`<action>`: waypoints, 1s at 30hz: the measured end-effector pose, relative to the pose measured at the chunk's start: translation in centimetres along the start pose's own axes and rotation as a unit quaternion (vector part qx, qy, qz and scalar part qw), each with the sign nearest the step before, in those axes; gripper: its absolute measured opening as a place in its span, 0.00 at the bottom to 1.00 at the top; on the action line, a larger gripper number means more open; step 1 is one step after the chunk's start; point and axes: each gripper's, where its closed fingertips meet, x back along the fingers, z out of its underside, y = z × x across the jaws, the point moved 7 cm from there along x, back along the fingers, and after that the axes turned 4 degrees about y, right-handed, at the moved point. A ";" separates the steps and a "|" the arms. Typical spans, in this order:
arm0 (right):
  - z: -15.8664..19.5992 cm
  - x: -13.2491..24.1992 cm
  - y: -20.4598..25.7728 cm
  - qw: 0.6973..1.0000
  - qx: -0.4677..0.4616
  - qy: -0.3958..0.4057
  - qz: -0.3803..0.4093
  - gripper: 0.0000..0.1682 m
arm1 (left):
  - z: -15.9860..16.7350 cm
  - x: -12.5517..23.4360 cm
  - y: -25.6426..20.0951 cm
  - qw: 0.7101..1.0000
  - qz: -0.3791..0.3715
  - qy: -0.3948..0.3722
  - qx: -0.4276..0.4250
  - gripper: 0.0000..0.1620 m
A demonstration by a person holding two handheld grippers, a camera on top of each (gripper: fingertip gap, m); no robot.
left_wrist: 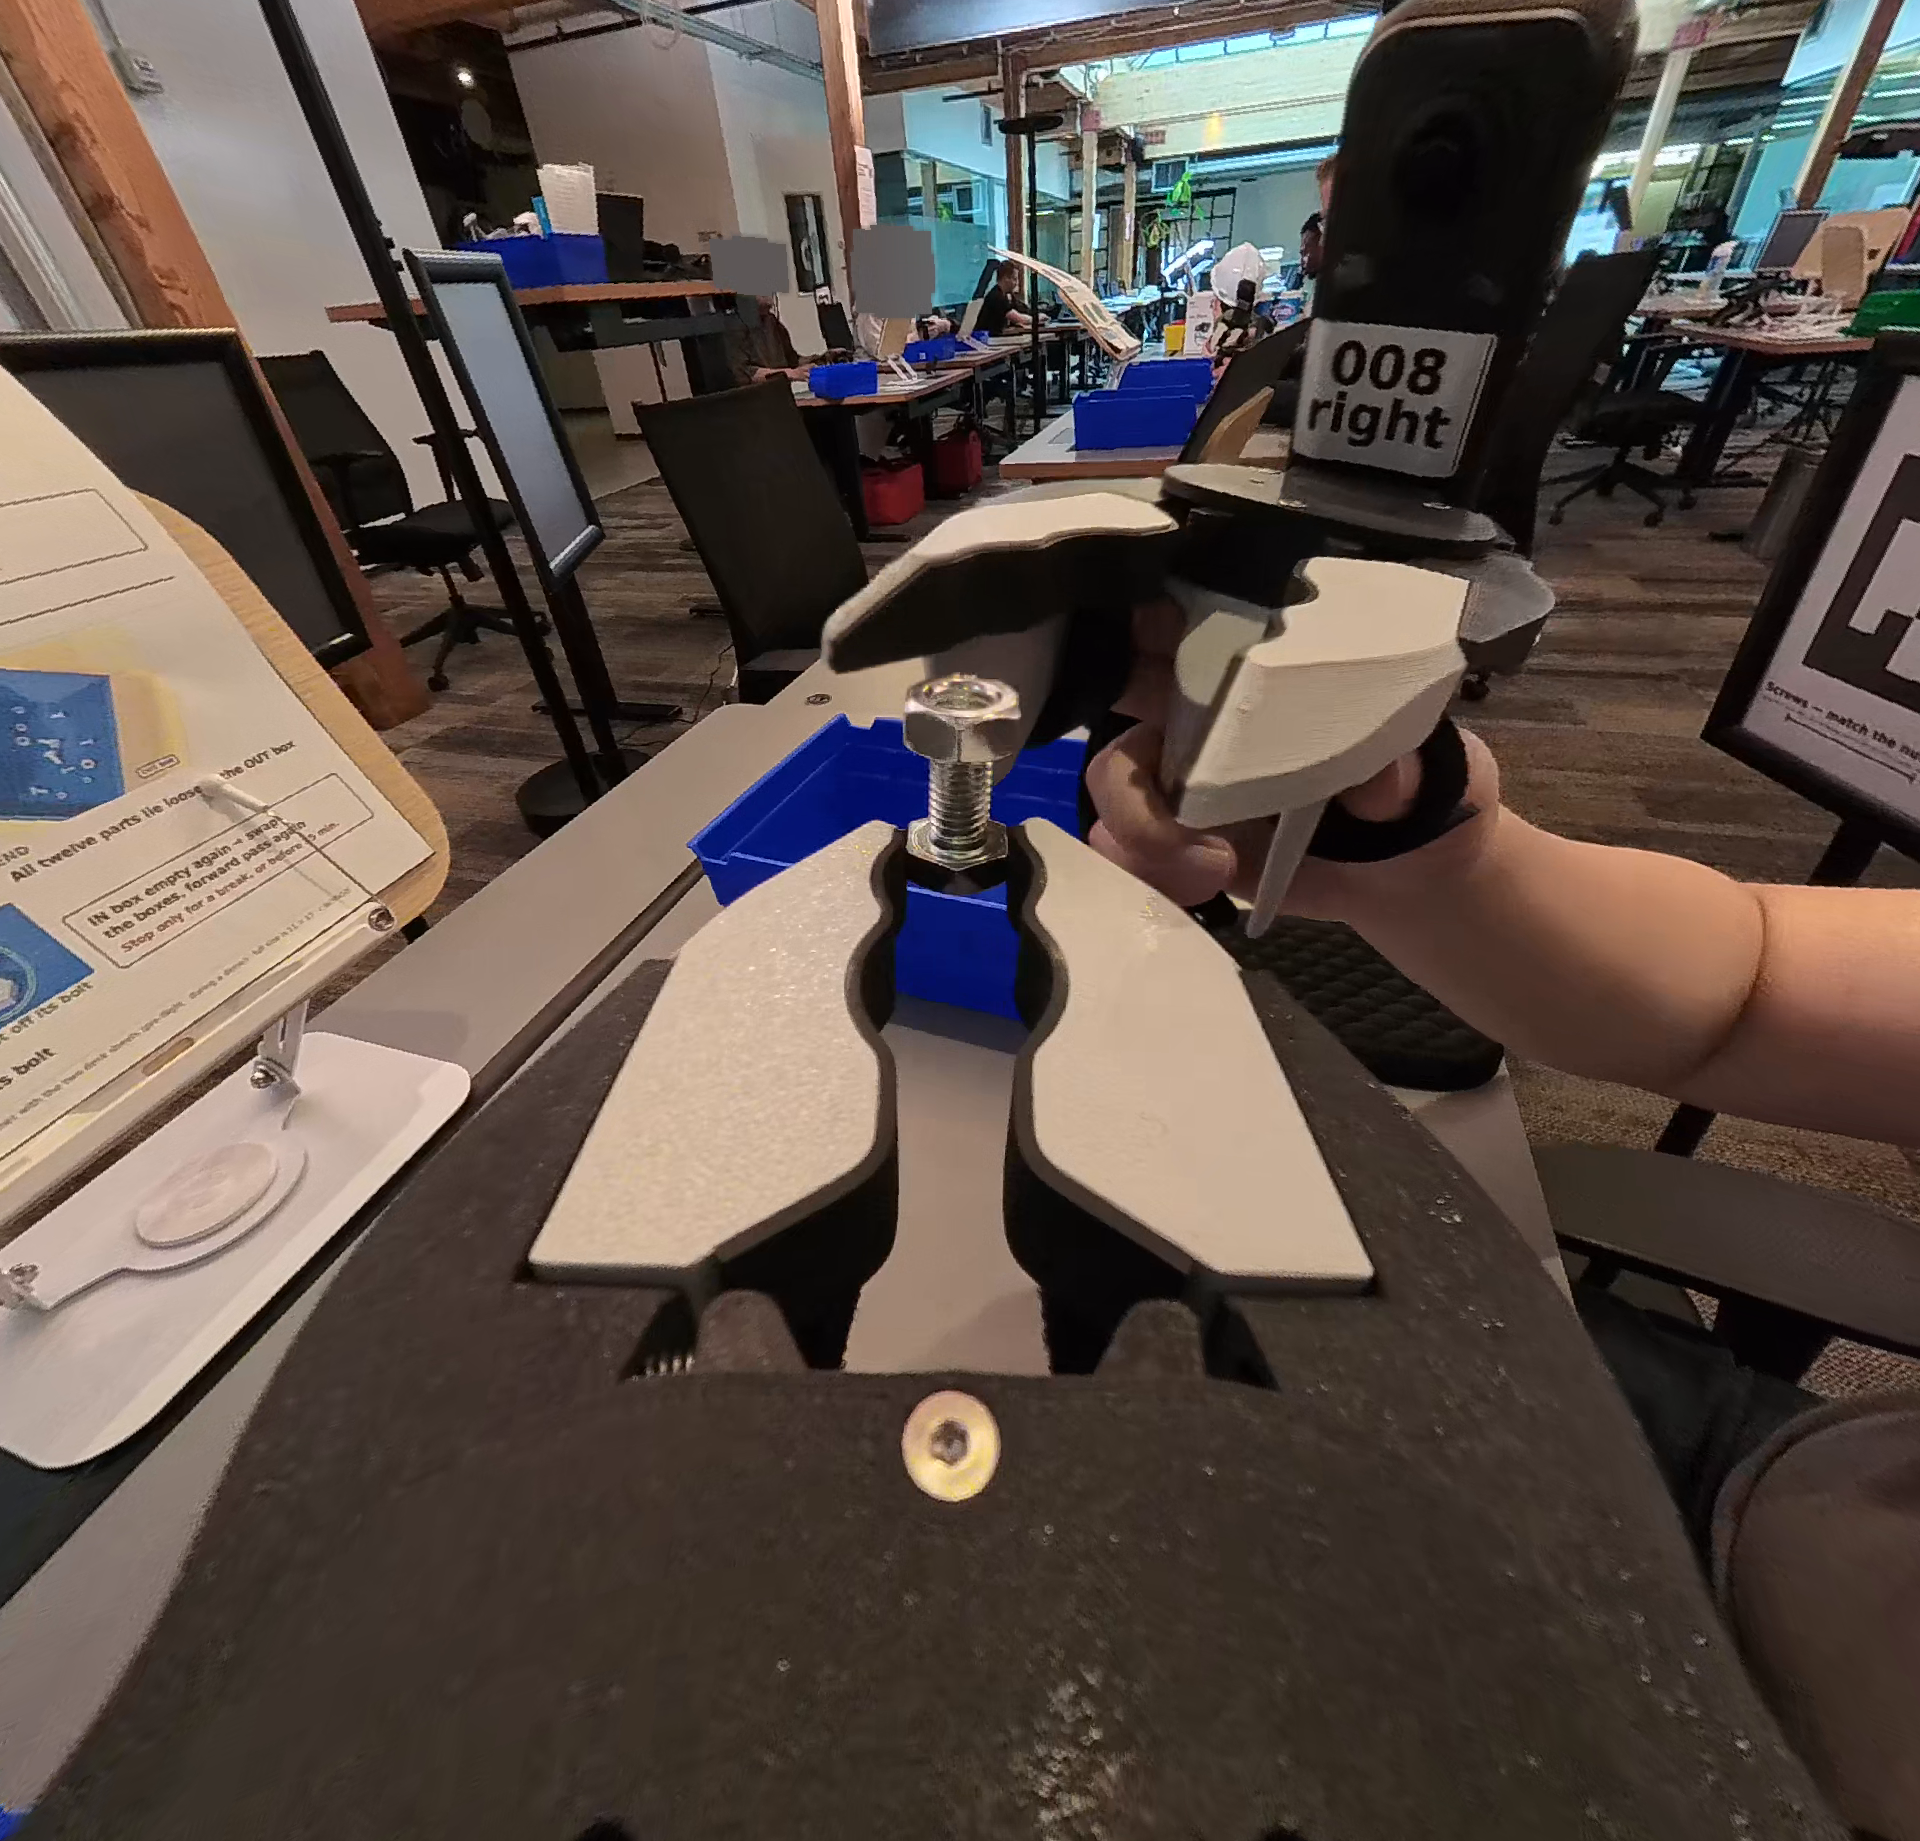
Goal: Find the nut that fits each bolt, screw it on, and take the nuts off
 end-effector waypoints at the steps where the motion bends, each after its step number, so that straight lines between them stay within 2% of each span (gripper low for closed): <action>1: 0.1 -0.1 0.1 1.000 0.000 0.000 -0.008 0.34 | 0.0 0.0 0.0 1.000 -0.001 0.000 -0.001 0.11; 5: 0.3 -0.1 0.8 1.000 0.015 0.007 -0.014 0.37 | 0.0 0.1 0.3 1.000 -0.009 -0.001 0.001 0.11; 10: 0.2 0.7 1.4 1.000 0.010 -0.001 -0.021 0.36 | -0.2 0.6 0.7 1.000 -0.024 -0.009 0.004 0.11; 14: 0.2 0.7 1.1 1.000 0.023 0.005 0.004 0.38 | -0.2 0.6 0.6 1.000 -0.015 -0.012 0.007 0.11; 21: 0.0 -0.4 0.9 1.000 -0.011 -0.001 -0.026 0.40 | -0.1 0.2 0.2 1.000 -0.009 -0.005 -0.002 0.11; 30: -0.2 0.6 1.1 1.000 -0.015 0.000 -0.023 0.41 | -0.3 0.8 0.5 1.000 0.000 -0.019 0.014 0.11</action>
